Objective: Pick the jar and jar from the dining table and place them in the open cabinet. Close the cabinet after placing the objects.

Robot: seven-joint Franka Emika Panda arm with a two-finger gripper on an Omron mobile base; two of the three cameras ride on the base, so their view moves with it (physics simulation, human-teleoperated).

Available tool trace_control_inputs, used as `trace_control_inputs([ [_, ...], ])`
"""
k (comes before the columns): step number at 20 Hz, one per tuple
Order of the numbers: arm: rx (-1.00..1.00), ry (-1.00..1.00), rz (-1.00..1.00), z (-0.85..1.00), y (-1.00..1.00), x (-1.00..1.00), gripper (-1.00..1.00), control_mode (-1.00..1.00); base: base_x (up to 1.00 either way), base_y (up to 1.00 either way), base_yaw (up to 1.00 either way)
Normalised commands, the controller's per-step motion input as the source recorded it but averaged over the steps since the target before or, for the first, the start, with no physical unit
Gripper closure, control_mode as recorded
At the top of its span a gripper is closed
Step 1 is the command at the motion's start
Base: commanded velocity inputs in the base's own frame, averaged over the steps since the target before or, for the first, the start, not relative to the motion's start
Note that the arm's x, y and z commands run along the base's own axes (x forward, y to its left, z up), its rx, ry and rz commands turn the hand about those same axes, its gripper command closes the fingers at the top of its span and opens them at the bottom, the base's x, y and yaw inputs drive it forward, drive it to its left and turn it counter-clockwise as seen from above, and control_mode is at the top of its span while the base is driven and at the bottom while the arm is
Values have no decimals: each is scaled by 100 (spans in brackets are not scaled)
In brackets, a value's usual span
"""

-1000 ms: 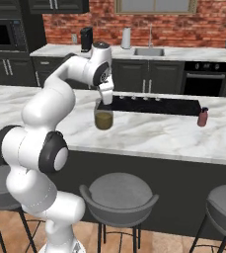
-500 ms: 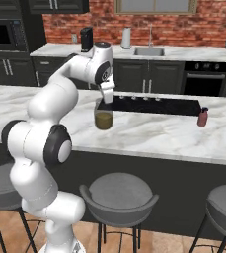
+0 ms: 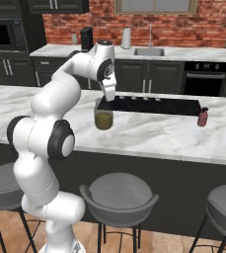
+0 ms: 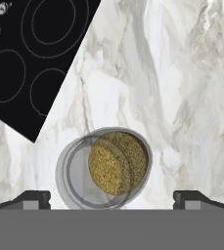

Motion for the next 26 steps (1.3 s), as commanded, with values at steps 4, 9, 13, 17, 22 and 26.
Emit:
trace_control_inputs([
  [4,3,0,0,0,-21,0,-100,-100,0,0,0],
  [9,0,0,0,0,-2,0,-100,-100,0,0,0],
  [13,0,0,0,-9,0,0,-100,-100,0,0,0],
  [17,0,0,0,-17,0,0,-100,-100,0,0,0],
  [22,0,0,0,-17,0,0,-100,-100,0,0,0],
  [26,0,0,0,-22,0,0,-100,-100,0,0,0],
])
